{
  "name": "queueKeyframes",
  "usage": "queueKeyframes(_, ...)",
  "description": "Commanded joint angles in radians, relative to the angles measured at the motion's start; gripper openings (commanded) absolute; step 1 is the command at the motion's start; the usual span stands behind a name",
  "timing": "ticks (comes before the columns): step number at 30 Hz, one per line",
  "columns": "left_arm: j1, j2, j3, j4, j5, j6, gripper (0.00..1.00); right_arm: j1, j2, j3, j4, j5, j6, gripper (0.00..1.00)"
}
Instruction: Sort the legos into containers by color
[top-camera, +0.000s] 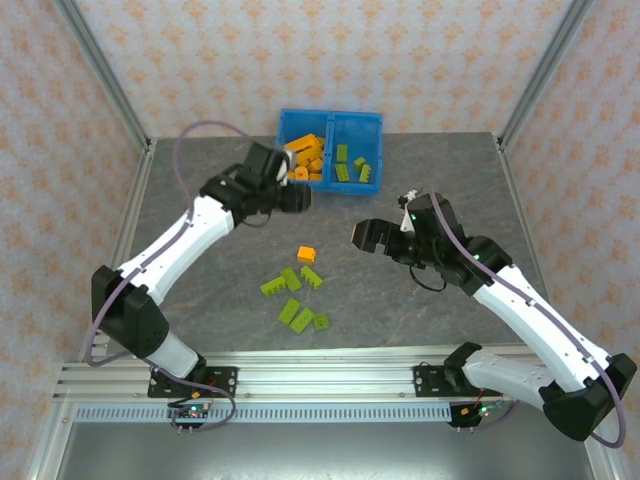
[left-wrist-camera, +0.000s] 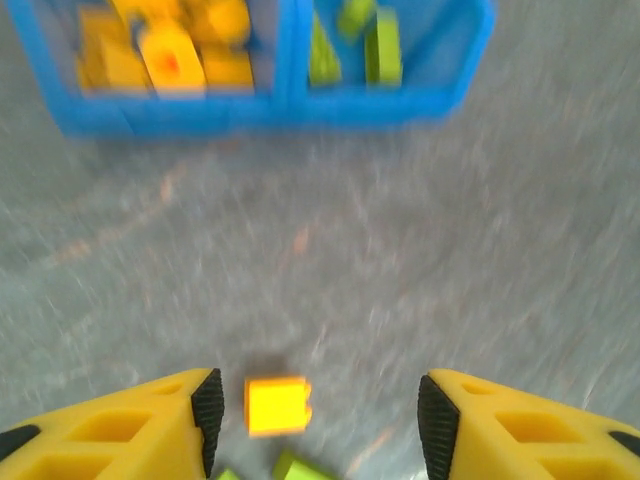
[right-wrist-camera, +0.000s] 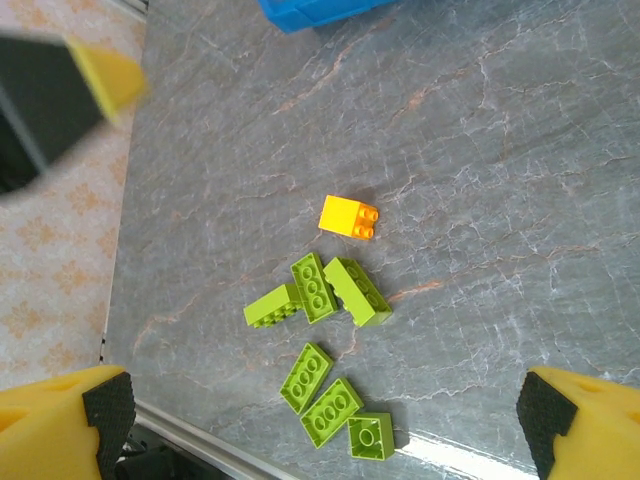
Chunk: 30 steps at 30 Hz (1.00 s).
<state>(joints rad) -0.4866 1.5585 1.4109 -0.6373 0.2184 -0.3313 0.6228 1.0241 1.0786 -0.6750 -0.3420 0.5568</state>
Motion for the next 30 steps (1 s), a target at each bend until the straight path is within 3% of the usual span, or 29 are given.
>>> queueKeyframes(1, -0.032, 0.034, -0.134, 0.054, 0.006, 0.019, 0.63, 0.002, 0.003, 0.006, 0.032, -0.014, -0.015, 0.99)
queueKeyframes(4, -0.067, 0.086, -0.177, 0.092, -0.017, 0.004, 0.70, 0.002, 0.000, 0.003, 0.029, -0.014, -0.013, 0.99)
queueKeyframes(10, -0.084, 0.230, -0.149, 0.145, -0.057, 0.019, 0.98, 0.002, -0.029, -0.014, 0.013, 0.001, -0.003, 0.99)
queueKeyframes(14, -0.090, 0.316, -0.125, 0.155, -0.067, 0.034, 1.00, 0.002, -0.054, -0.018, -0.005, 0.023, 0.001, 0.99)
queueKeyframes(17, -0.091, 0.345, -0.128, 0.165, -0.064, 0.031, 0.93, 0.002, -0.065, -0.022, -0.009, 0.033, 0.001, 0.99)
queueKeyframes(25, -0.091, 0.369, -0.166, 0.198, -0.072, 0.001, 0.41, 0.002, -0.065, -0.025, -0.006, 0.028, 0.007, 0.99)
queueKeyframes(30, -0.087, 0.275, -0.096, 0.150, -0.110, 0.015, 0.36, 0.002, -0.071, -0.018, -0.015, 0.034, 0.006, 0.99)
